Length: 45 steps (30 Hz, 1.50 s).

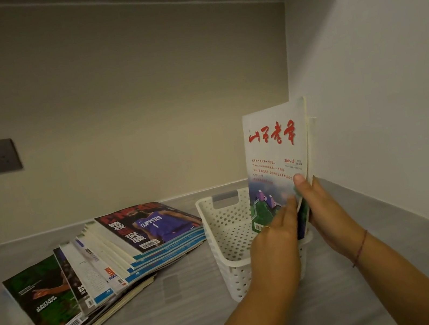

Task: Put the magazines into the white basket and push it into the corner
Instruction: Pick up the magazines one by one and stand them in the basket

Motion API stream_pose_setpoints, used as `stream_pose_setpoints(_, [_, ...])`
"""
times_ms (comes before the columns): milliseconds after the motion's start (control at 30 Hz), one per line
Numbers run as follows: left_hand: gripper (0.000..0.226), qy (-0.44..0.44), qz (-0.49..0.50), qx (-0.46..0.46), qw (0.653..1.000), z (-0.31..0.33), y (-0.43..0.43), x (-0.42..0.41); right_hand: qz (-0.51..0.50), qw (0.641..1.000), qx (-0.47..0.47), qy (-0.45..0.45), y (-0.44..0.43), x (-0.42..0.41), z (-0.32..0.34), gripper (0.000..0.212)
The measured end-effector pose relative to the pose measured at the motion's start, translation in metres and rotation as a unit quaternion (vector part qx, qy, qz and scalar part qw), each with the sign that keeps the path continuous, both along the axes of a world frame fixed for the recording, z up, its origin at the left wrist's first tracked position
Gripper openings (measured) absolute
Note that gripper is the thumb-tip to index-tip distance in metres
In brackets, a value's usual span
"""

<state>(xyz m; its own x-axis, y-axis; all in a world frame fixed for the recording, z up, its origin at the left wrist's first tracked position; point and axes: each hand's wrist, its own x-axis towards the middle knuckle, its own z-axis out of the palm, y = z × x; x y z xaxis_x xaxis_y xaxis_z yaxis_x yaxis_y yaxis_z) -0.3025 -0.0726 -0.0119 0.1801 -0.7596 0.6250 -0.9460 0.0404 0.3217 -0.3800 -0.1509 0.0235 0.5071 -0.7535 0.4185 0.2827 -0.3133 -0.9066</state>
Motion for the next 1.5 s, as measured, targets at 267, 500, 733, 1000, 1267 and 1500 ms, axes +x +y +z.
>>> stream_pose_setpoints(267, [0.06, 0.008, -0.022, 0.016, 1.0, 0.0, -0.003, 0.0, -0.016, 0.999, 0.032, -0.016, -0.007, -0.004, -0.004, 0.03])
stream_pose_setpoints(500, [0.049, 0.197, -0.146, 0.108, 0.963, 0.015, -0.003, 0.018, -0.026, 0.999, 0.017, -0.009, -0.004, -0.007, 0.002, 0.033])
stream_pose_setpoints(733, [0.039, 0.444, -0.09, 0.147, 0.879, 0.05, -0.048, 0.076, -0.058, 0.998, -0.013, 0.011, 0.001, -0.004, 0.005, 0.024])
stream_pose_setpoints(1000, [0.056, 0.482, -0.1, 0.119, 0.863, 0.061, -0.118, 0.11, -0.029, 0.998, 0.049, -0.004, -0.003, -0.005, 0.004, 0.032])
stream_pose_setpoints(1267, [0.03, 0.565, -0.156, 0.034, 0.81, 0.051, -0.138, 0.122, -0.031, 0.993, 0.112, -0.011, -0.008, -0.003, 0.002, 0.029])
stream_pose_setpoints(1500, [0.017, 0.611, -0.129, -0.031, 0.78, 0.066, -0.141, 0.117, -0.057, 0.995, 0.069, 0.035, -0.007, 0.004, 0.005, 0.049])
